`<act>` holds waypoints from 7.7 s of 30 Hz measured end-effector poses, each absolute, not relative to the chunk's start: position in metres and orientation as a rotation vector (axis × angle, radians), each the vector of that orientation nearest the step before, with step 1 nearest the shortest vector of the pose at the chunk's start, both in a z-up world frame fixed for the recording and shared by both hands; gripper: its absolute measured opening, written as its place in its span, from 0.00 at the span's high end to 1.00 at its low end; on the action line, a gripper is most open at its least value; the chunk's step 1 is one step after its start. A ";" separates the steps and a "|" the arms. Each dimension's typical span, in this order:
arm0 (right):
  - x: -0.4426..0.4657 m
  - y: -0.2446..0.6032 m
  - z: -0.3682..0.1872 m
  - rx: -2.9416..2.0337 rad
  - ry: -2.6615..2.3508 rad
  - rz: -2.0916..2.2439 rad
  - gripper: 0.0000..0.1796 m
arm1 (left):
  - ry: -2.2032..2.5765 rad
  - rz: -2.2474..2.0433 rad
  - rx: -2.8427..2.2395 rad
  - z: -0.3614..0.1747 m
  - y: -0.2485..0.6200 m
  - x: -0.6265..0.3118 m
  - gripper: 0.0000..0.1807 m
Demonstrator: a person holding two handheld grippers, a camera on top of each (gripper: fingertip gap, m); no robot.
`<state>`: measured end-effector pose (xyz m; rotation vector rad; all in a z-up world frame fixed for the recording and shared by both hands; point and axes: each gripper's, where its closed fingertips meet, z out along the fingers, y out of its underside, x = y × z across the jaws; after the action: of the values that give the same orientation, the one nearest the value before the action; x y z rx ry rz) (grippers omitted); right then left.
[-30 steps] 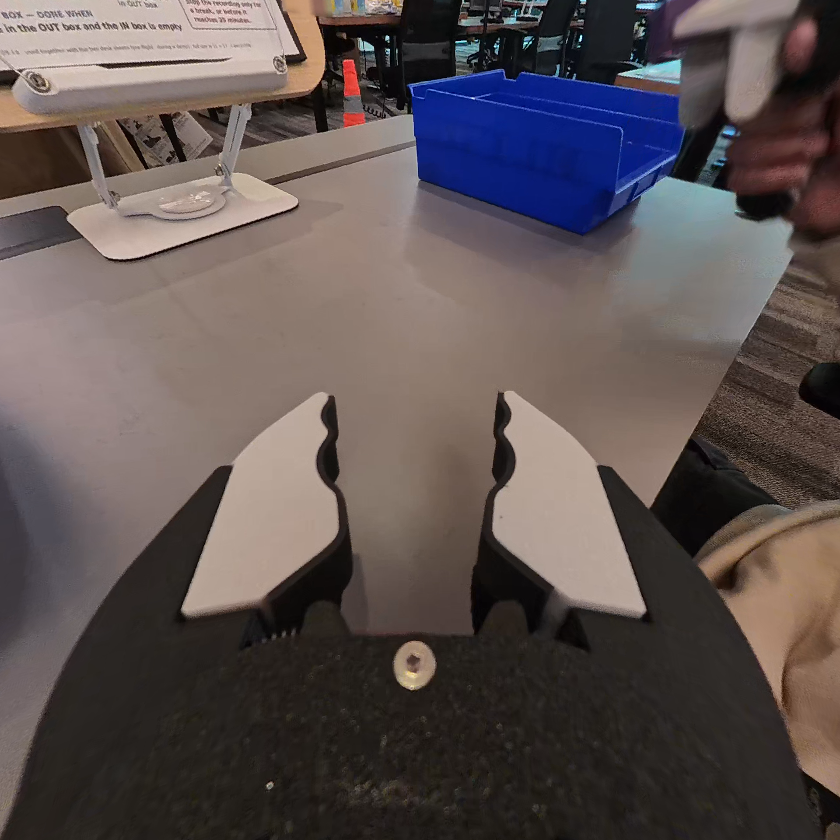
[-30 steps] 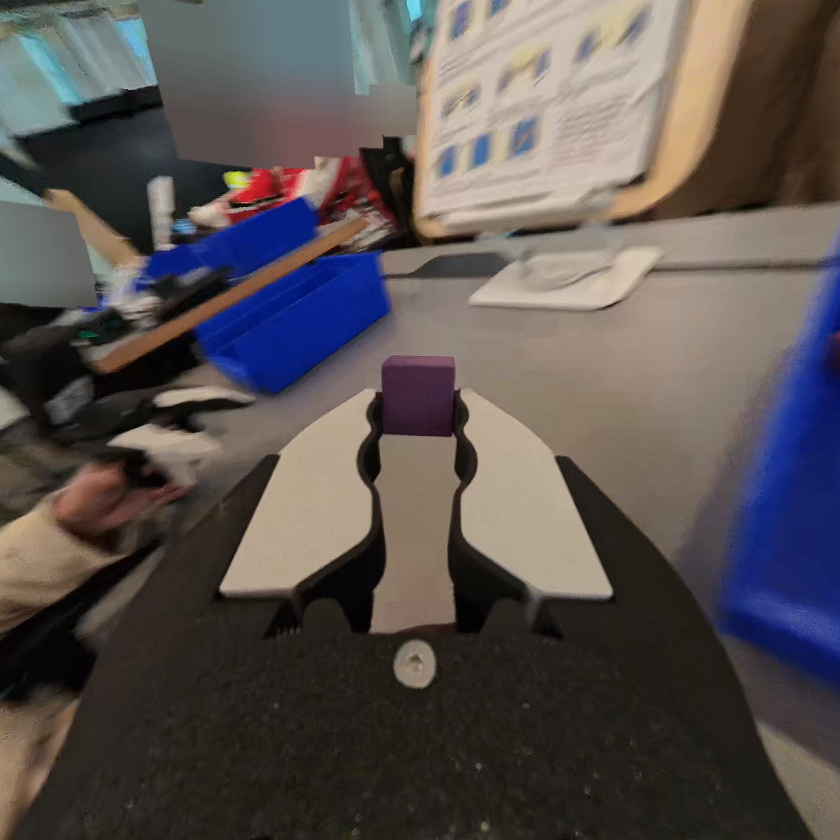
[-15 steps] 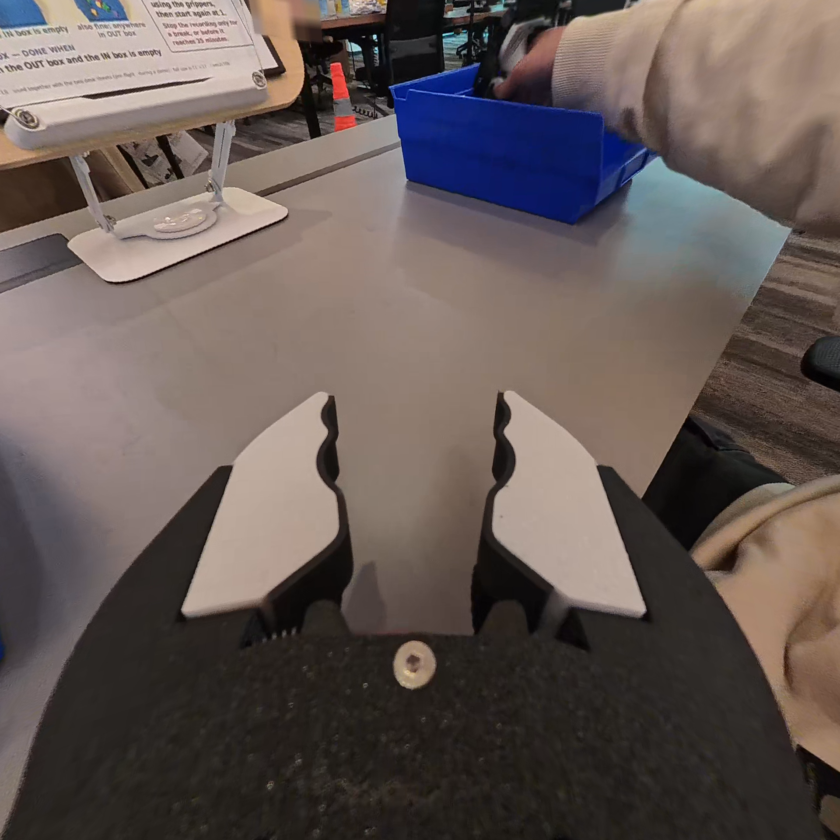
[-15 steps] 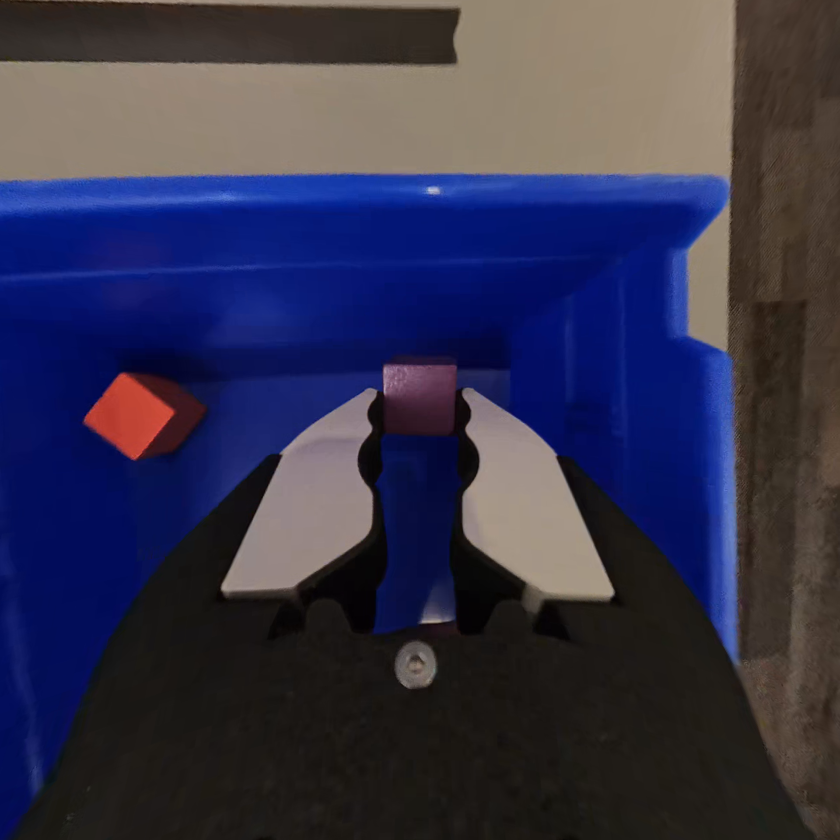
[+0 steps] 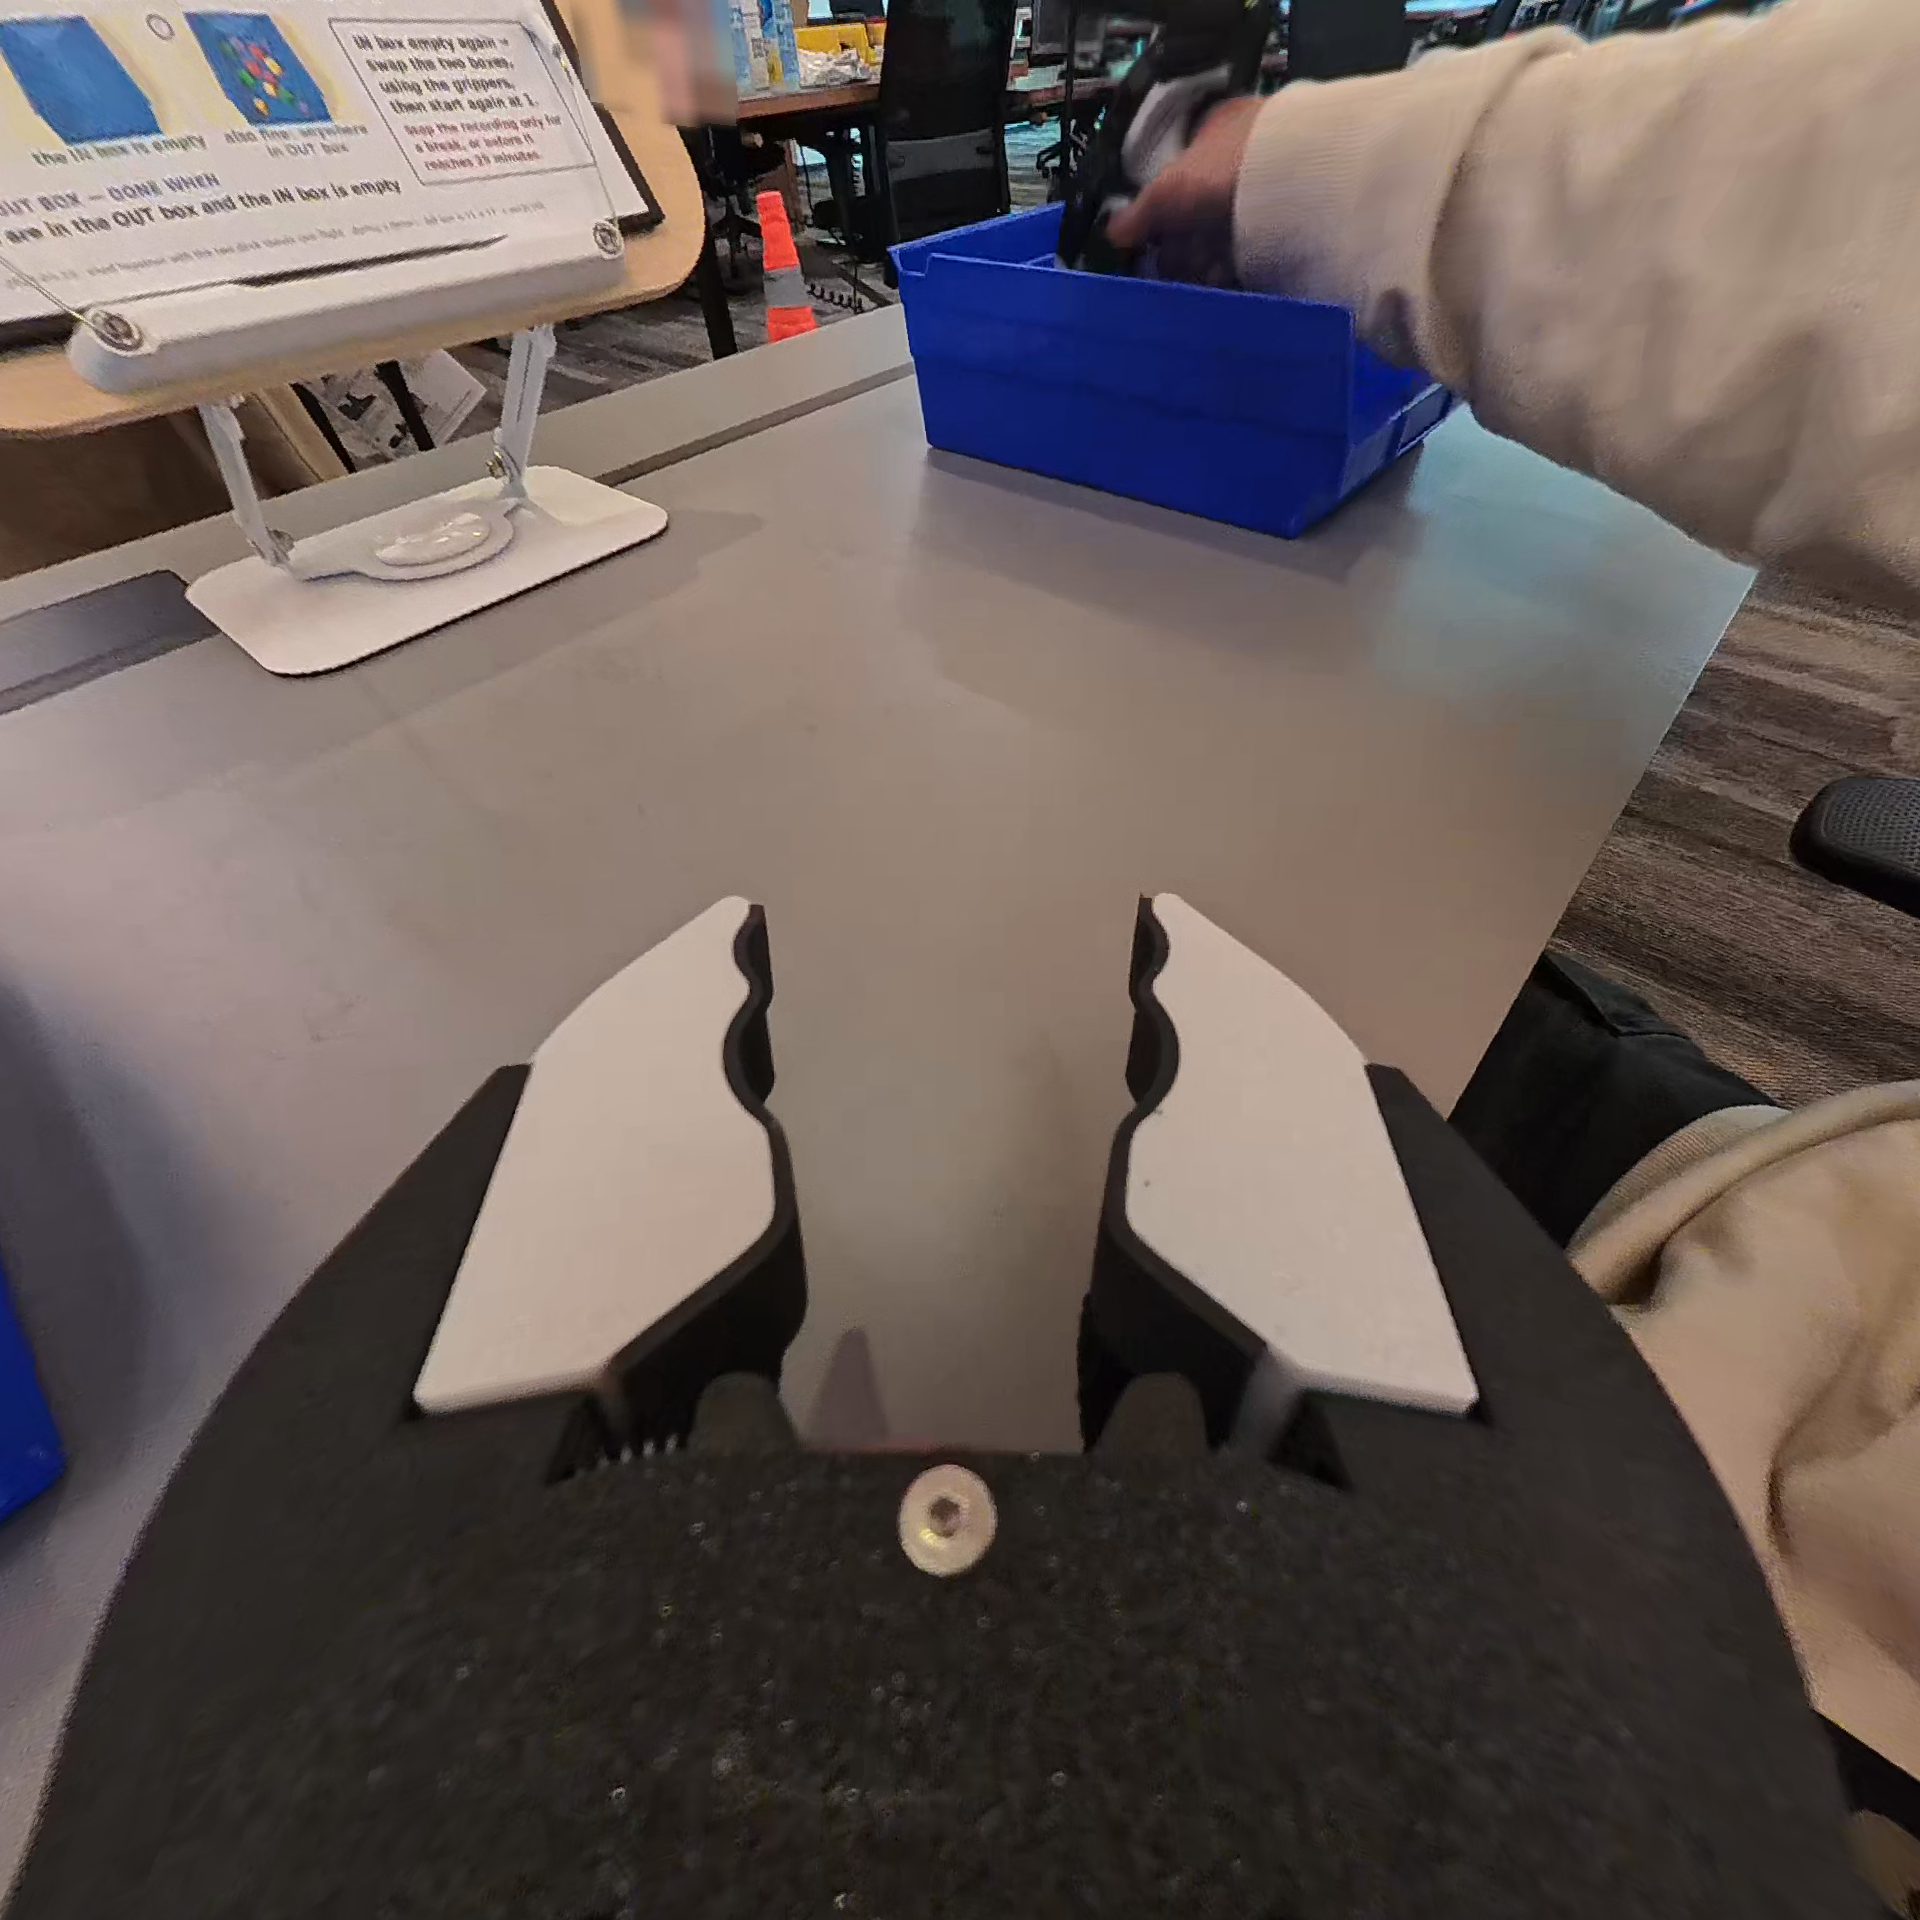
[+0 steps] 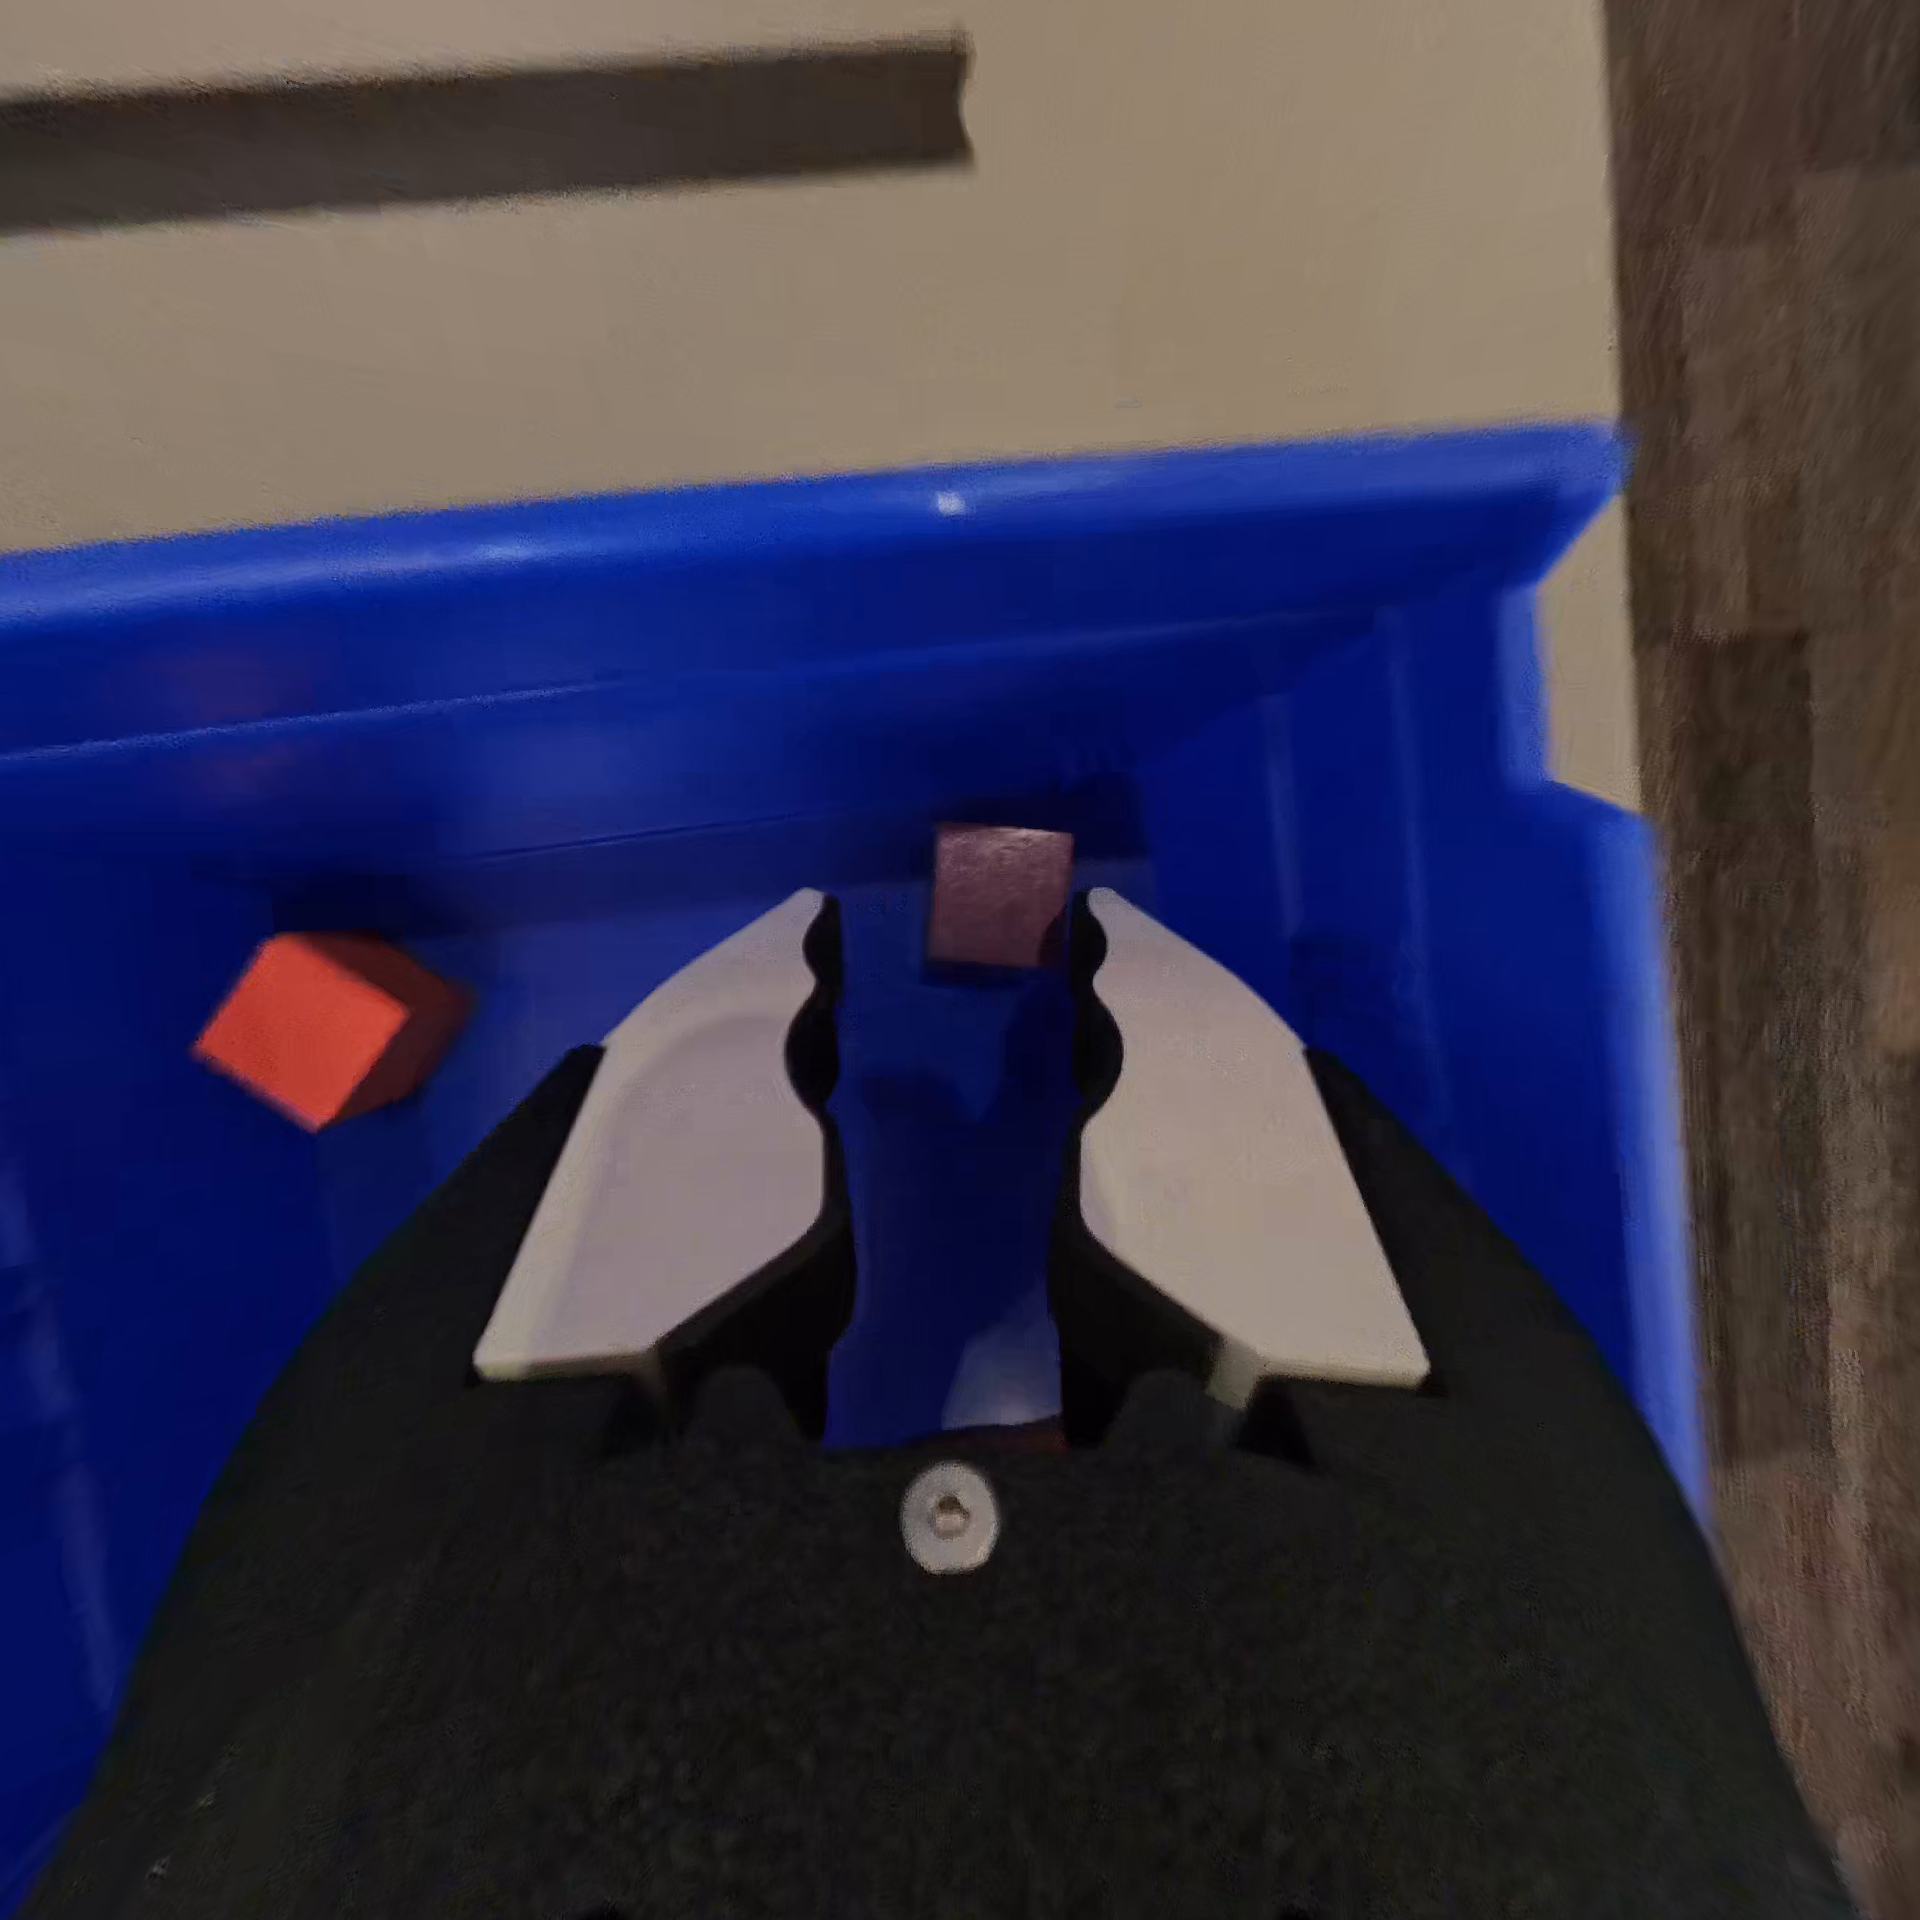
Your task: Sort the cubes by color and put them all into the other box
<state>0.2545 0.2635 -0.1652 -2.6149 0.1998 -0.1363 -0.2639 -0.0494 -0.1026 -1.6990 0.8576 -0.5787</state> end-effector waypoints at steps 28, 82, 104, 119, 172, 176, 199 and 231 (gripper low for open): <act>-0.097 -0.052 -0.114 -1.838 -0.597 0.687 0.78 | 0.670 -0.492 -1.874 -0.127 -0.020 -0.292 0.64; -0.083 -0.043 -0.121 -1.900 -0.545 0.766 0.83 | 0.642 -0.247 -1.821 -0.054 0.071 -0.427 0.87; -0.177 -0.019 -0.038 -1.664 -0.149 2.528 0.72 | 1.494 -0.717 -1.203 -0.030 -0.020 -0.157 0.87; -0.127 -0.019 -0.070 -1.765 -0.304 1.850 0.88 | 0.900 -0.627 -1.728 -0.067 0.001 -0.216 0.67; 0.052 0.056 0.013 -1.627 -0.321 0.716 0.80 | 0.621 -0.609 -1.903 -0.114 -0.011 -0.269 0.71; -0.024 -0.019 -0.048 -1.564 -0.309 0.913 0.75 | 0.603 -0.564 -1.860 -0.108 -0.006 -0.273 0.71; -0.084 -0.050 -0.112 -1.779 -0.614 0.722 0.76 | 0.783 -0.160 -2.136 -0.039 0.030 -0.416 0.78; -0.066 -0.043 -0.099 -1.777 -0.548 0.727 0.81 | 0.782 -0.395 -1.725 -0.029 0.035 -0.377 0.88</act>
<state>-0.0658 -0.0434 -0.0987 -1.7766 -0.5477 0.7267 -0.3767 0.0354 -0.0286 -1.7253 0.7818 -0.3951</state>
